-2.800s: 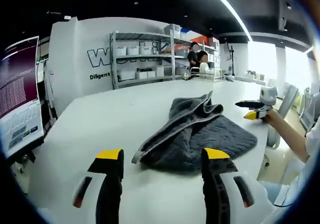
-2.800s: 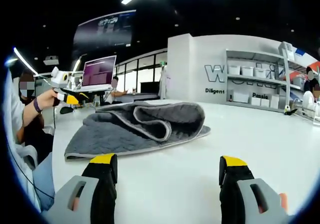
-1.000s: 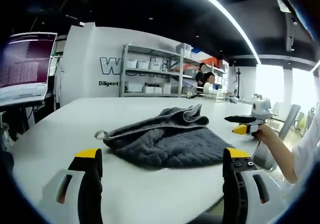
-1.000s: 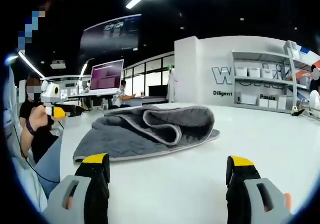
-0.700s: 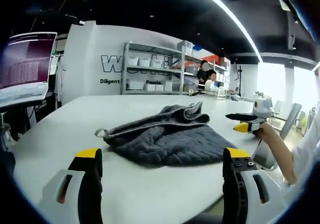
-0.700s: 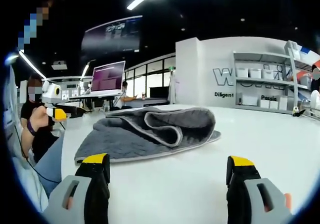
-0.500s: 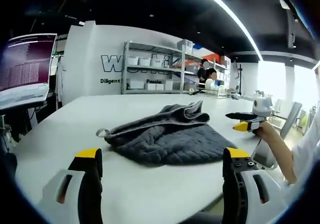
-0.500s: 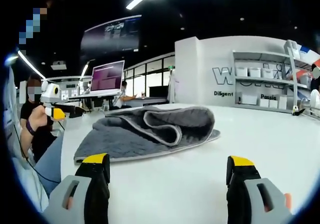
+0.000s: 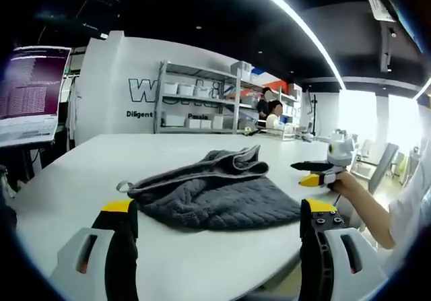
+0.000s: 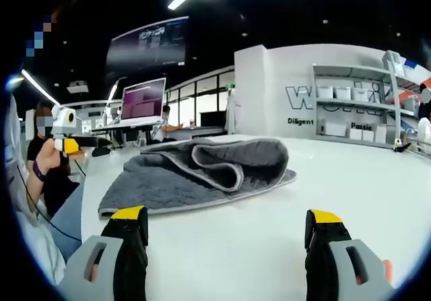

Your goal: Open the folded towel by lifting each exposed corner and separating the folded layers until the towel lies flat within the target outline without major curled edges

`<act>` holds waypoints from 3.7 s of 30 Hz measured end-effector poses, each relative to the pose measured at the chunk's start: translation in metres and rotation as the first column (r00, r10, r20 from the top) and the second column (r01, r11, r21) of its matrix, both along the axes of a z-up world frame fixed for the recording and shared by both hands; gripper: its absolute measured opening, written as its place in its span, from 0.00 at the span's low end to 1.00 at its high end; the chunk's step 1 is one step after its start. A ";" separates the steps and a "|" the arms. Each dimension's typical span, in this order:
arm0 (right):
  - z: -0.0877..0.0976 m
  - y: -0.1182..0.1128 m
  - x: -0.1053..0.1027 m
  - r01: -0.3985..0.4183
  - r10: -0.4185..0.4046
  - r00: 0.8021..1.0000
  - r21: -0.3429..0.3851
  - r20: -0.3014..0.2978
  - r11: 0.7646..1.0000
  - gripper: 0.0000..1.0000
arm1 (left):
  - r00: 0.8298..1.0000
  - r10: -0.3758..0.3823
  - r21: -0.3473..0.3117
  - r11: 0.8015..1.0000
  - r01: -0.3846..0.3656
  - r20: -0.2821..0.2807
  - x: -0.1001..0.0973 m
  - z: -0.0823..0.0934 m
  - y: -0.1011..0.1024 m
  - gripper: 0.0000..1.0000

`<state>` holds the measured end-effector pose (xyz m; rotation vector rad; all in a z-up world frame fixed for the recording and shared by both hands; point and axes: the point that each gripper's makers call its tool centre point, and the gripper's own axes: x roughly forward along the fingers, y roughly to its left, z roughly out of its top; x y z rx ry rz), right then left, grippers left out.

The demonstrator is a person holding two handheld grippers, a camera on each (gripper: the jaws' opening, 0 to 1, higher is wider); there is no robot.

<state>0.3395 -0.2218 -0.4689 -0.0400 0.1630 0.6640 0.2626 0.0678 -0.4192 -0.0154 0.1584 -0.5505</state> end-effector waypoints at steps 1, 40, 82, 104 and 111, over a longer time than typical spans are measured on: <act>0.000 0.000 0.000 0.000 0.000 1.000 0.001 -0.002 1.000 0.99 | 1.000 0.002 0.022 1.000 -0.002 0.006 0.000 0.001 0.000 0.99; -0.003 -0.001 -0.001 -0.006 0.006 1.000 0.027 -0.024 1.000 0.97 | 0.994 -0.111 -0.010 0.994 0.111 0.003 0.016 -0.014 -0.033 0.96; -0.001 0.009 0.020 -0.060 0.065 0.996 0.086 -0.066 0.995 0.99 | 0.985 -0.171 -0.025 0.985 0.172 0.009 0.008 -0.016 -0.055 0.97; 0.002 0.014 0.093 0.011 -0.011 1.000 -0.039 0.010 0.999 0.90 | 0.987 -0.159 -0.020 0.987 0.159 0.004 0.010 -0.016 -0.050 0.96; 0.005 0.013 0.118 0.032 -0.031 0.999 -0.036 0.024 0.999 0.85 | 0.988 -0.153 -0.013 0.988 0.153 -0.001 0.012 -0.017 -0.051 0.96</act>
